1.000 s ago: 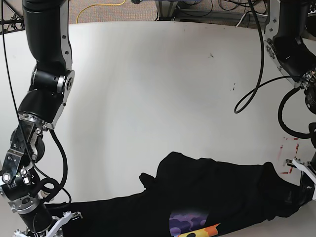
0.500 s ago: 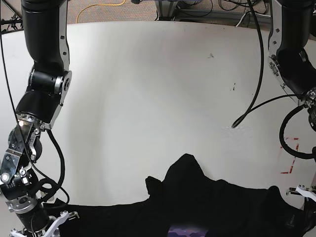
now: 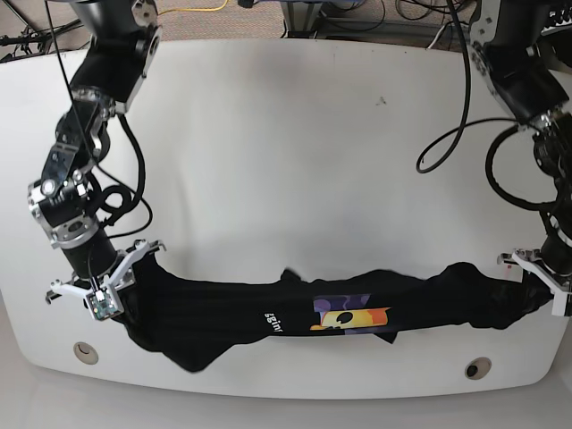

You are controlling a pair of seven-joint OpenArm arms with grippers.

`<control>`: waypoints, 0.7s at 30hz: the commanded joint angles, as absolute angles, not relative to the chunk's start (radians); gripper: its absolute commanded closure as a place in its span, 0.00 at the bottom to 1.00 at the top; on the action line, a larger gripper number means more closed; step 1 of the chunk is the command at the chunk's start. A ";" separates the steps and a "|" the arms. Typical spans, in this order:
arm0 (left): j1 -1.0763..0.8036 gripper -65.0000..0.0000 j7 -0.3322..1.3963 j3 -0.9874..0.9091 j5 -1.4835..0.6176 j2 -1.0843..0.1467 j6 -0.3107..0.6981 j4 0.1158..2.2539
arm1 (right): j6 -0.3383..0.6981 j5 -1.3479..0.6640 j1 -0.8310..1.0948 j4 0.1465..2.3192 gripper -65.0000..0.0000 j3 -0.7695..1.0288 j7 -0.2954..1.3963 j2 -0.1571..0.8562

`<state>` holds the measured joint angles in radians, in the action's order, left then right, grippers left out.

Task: Fold the T-shirt properly
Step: 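Lift and drag the stretched shirt with both grippers toward the robot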

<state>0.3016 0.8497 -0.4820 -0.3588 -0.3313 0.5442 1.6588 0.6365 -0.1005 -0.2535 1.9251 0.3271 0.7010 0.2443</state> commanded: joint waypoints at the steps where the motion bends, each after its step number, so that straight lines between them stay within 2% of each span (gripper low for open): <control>1: 0.279 1.00 0.825 -0.502 -0.333 -0.361 0.537 1.703 | 0.599 -0.059 -0.245 1.949 0.98 0.356 0.695 0.259; 21: -0.175 1.00 0.787 -0.613 -0.437 -0.333 0.567 1.845 | 0.623 -0.094 0.152 1.985 0.98 0.414 0.659 0.157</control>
